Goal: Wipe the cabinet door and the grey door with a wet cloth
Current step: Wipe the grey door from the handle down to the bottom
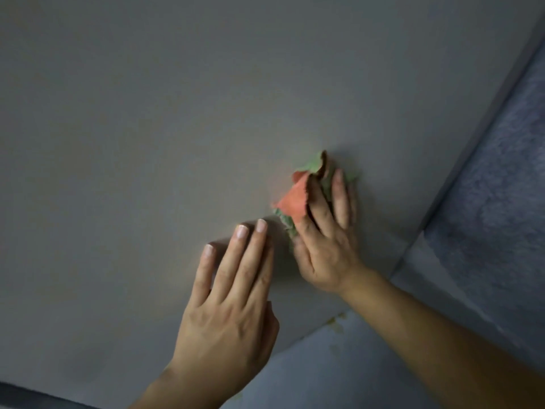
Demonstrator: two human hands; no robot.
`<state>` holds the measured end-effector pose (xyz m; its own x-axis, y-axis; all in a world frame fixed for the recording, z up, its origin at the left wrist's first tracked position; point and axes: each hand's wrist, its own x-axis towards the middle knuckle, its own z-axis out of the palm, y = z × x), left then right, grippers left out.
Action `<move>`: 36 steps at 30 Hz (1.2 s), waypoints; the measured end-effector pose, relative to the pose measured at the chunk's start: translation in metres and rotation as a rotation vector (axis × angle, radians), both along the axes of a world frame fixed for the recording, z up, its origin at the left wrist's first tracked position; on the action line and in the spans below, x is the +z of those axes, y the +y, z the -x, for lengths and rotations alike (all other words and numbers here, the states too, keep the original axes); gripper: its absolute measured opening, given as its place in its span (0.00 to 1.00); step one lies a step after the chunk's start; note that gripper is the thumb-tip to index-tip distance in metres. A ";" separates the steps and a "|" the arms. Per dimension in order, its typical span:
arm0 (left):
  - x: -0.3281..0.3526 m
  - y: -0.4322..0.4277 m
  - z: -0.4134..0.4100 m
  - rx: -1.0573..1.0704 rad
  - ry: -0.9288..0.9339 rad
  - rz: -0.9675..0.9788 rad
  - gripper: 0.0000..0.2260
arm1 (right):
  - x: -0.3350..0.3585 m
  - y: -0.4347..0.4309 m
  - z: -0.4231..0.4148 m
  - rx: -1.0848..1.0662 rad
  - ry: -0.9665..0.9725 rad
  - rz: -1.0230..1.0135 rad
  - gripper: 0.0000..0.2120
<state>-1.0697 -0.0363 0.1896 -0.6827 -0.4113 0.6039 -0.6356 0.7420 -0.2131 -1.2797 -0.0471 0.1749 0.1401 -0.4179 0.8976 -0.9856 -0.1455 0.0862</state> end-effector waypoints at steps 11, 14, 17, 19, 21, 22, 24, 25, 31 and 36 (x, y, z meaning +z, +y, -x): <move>-0.030 0.000 0.020 -0.063 -0.142 -0.026 0.38 | -0.135 0.005 0.006 -0.247 -0.869 -0.010 0.32; -0.046 -0.002 0.024 -0.081 -0.194 -0.013 0.36 | -0.154 0.008 -0.019 -0.157 -0.675 -0.024 0.26; -0.060 -0.004 0.028 -0.080 -0.214 0.011 0.36 | -0.184 0.006 -0.033 -0.134 -0.584 -0.015 0.23; -0.067 -0.005 0.031 -0.100 -0.233 0.022 0.35 | -0.214 0.012 -0.041 -0.167 -0.638 -0.083 0.22; -0.074 -0.006 0.033 -0.121 -0.248 0.030 0.35 | -0.243 0.019 -0.048 -0.222 -0.739 -0.175 0.23; -0.078 -0.007 0.035 -0.127 -0.242 0.023 0.35 | -0.255 0.019 -0.047 -0.250 -0.781 -0.199 0.24; -0.085 -0.010 0.038 -0.140 -0.220 -0.008 0.35 | -0.268 0.007 -0.027 -0.345 -0.888 -0.144 0.30; -0.088 -0.012 0.039 -0.150 -0.219 -0.025 0.35 | -0.272 -0.002 -0.007 -0.396 -0.989 -0.054 0.32; -0.091 -0.020 0.037 -0.169 -0.248 -0.067 0.33 | -0.288 -0.012 0.024 -0.412 -1.325 0.087 0.31; -0.096 -0.023 0.036 -0.163 -0.236 -0.045 0.33 | -0.313 0.000 -0.064 -0.289 -1.290 -0.156 0.35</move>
<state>-1.1058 -0.0590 0.0935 -0.8612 -0.3076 0.4046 -0.4443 0.8422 -0.3054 -1.2161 -0.0471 -0.1379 -0.8795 -0.3985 0.2601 -0.3452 0.1582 -0.9251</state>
